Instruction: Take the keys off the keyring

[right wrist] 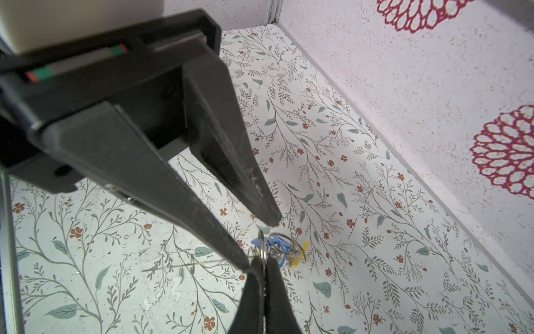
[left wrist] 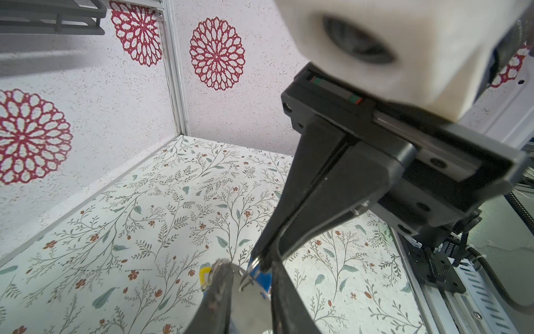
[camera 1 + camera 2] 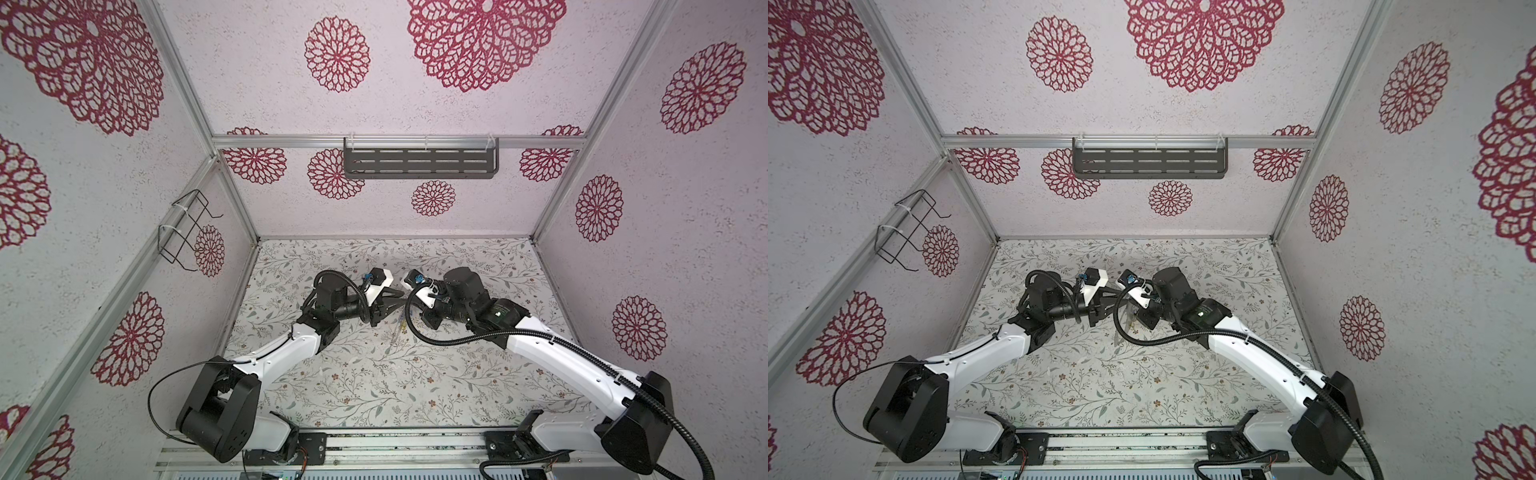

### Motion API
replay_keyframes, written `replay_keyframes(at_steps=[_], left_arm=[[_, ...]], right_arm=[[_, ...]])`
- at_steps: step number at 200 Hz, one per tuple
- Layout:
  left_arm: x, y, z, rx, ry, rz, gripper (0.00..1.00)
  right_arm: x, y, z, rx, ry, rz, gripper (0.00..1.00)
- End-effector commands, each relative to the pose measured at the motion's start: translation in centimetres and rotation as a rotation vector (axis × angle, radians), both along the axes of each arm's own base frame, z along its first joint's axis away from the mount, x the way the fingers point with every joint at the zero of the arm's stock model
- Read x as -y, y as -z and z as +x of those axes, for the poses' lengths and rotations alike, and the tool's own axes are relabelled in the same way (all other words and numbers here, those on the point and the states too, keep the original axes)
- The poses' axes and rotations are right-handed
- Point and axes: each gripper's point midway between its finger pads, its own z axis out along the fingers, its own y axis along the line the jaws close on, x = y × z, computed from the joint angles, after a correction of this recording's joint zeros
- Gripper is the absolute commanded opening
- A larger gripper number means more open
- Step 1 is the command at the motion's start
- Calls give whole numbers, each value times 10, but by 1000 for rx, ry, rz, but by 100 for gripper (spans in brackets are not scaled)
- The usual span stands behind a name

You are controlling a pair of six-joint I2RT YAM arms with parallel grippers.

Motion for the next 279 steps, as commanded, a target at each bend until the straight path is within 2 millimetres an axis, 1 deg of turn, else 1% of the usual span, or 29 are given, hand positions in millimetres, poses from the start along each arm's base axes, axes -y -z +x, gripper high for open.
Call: replay_keyframes(at_steps=[1, 37, 71, 144, 182, 215, 234, 279], left_arm=[[2, 1, -7, -3, 27, -7, 27], [4, -1, -8, -8, 37, -13, 27], [3, 1, -10, -22, 41, -5, 16], [4, -1, -10, -24, 51, -5, 9], [5, -1, -11, -27, 56, -5, 5], [5, -2, -11, -25, 60, -6, 4], [6, -3, -12, -24, 68, -9, 0], [6, -7, -14, -15, 73, -13, 0]], right_arm=[[2, -38, 1, 111, 15, 81, 0], [0, -42, -1, 112, 4, 113, 0], [0, -42, 0, 112, 7, 110, 0], [1, -51, -2, 126, 8, 142, 0], [0, -51, -2, 126, 7, 144, 0], [-1, -49, -3, 117, 0, 140, 0], [-1, -48, -2, 113, 2, 139, 0], [-1, -47, -1, 114, 8, 135, 0]])
